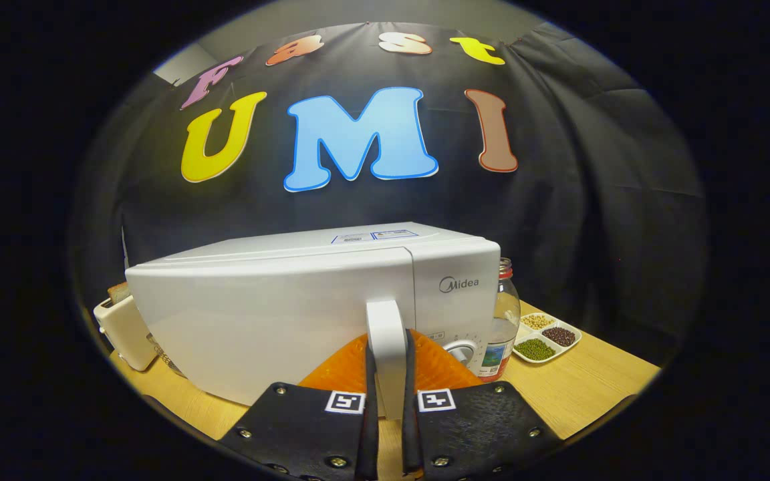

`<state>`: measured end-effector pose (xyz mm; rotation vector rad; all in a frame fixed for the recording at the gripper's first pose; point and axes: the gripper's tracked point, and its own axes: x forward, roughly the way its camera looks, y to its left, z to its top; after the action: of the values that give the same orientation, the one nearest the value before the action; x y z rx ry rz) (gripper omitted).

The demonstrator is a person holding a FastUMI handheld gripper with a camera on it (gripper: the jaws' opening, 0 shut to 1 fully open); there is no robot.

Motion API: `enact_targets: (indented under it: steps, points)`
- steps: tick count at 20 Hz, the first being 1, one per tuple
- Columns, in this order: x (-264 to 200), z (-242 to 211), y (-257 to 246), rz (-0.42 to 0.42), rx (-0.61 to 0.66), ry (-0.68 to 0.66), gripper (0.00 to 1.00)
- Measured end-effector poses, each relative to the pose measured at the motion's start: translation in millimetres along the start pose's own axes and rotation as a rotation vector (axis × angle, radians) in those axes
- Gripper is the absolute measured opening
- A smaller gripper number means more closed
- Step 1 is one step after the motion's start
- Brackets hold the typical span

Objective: Open the microwave, put the food inside, and close the microwave door.

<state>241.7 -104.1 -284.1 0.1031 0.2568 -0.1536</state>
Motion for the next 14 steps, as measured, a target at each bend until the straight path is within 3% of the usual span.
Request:
enact_targets:
  steps: [2, 9, 14]
  points:
    - [-13, -1, 1, -0.022, -0.061, -0.028, 0.14]
    - [-82, -13, 12, -0.003, -0.094, -0.030, 0.14]
    - [-139, -26, 39, 0.070, -0.105, -0.015, 0.14]
